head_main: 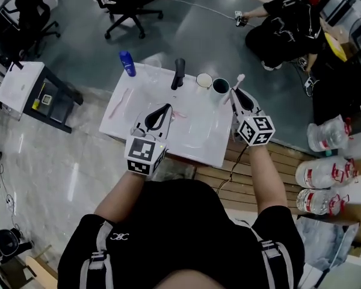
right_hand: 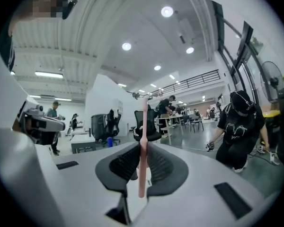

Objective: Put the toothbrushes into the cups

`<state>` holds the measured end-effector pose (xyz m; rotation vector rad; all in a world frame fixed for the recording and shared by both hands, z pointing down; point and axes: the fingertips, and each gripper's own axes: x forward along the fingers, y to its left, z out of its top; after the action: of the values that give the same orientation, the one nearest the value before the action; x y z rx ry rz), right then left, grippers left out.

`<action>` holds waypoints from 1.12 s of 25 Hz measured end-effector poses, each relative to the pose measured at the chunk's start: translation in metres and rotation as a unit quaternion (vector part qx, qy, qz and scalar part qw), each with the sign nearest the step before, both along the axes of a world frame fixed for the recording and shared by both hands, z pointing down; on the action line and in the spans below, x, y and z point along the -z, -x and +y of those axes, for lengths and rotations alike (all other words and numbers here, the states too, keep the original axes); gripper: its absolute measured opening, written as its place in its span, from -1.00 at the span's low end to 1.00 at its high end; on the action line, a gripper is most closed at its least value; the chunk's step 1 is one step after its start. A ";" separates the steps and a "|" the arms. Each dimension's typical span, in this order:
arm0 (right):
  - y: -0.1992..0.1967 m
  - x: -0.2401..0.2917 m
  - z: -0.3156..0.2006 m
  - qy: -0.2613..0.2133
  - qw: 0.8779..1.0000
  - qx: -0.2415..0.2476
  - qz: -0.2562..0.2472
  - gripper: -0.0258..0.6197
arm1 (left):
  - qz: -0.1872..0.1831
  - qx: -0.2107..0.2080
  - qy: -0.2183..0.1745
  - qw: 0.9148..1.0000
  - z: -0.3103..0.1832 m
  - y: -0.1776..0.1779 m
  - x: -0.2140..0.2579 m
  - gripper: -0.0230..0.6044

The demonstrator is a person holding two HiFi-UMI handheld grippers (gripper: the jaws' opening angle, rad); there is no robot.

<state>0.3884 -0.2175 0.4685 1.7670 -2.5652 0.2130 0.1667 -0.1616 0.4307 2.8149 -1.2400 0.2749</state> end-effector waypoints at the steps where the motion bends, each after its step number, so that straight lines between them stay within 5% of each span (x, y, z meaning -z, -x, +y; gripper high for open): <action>1: -0.003 0.002 -0.004 -0.007 1.000 -0.016 -0.008 -0.73 | -0.001 0.001 0.000 1.000 0.000 0.001 0.000 -0.88; 13: -0.037 -0.018 -0.056 -0.027 0.987 -0.154 -0.038 -0.73 | -0.009 0.026 0.002 1.000 -0.009 0.012 -0.003 -0.88; 28: -0.032 -0.070 -0.087 0.013 0.986 -0.168 0.002 -0.73 | -0.015 0.029 0.001 0.999 -0.041 0.004 -0.007 -0.88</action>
<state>0.4203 -0.3049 0.5388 2.1773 -2.2326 0.2453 0.1624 -0.2030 0.4382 2.7780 -1.3236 0.3152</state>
